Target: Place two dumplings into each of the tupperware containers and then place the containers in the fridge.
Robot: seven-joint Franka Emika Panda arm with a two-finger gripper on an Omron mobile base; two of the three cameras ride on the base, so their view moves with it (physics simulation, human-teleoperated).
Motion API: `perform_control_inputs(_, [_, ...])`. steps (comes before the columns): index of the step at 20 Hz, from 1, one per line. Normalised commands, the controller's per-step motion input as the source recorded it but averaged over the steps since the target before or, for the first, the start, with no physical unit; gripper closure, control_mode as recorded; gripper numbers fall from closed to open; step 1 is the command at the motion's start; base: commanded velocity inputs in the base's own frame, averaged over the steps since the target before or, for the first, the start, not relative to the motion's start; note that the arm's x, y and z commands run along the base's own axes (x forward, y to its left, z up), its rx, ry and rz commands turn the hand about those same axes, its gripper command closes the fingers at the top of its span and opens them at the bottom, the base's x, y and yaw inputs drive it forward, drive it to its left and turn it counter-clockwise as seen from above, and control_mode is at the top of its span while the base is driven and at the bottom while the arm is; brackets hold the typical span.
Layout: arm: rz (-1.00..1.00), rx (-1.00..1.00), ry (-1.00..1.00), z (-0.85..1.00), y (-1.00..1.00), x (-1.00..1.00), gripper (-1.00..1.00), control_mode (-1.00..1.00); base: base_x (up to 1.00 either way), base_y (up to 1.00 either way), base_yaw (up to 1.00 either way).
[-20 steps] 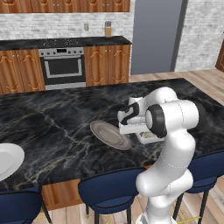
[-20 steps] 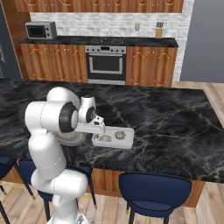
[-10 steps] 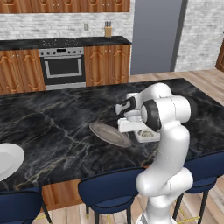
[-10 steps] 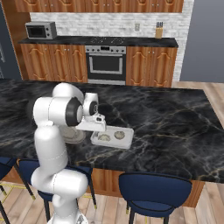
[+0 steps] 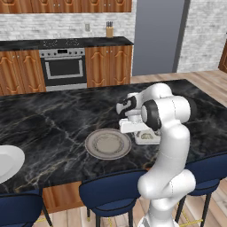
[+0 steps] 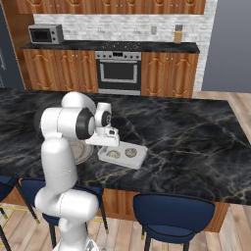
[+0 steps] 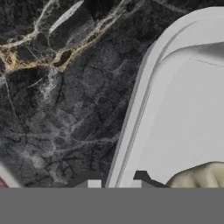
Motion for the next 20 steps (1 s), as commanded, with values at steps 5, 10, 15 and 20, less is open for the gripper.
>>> perform_control_inputs(5, [0.00,-0.01,0.03,0.11,0.00,-0.13,1.00,-1.00,0.00,0.00,0.00])
perform_control_inputs(10, [0.06,-0.11,-0.01,0.69,0.00,-0.71,1.00,-1.00,0.00,0.00,0.00])
perform_control_inputs(15, [0.30,-0.07,-0.02,0.74,0.02,-0.96,1.00,-1.00,0.00,0.00,0.00])
perform_control_inputs(20, [0.49,-0.04,0.03,0.53,-0.07,-0.84,1.00,-1.00,0.00,0.00,0.00])
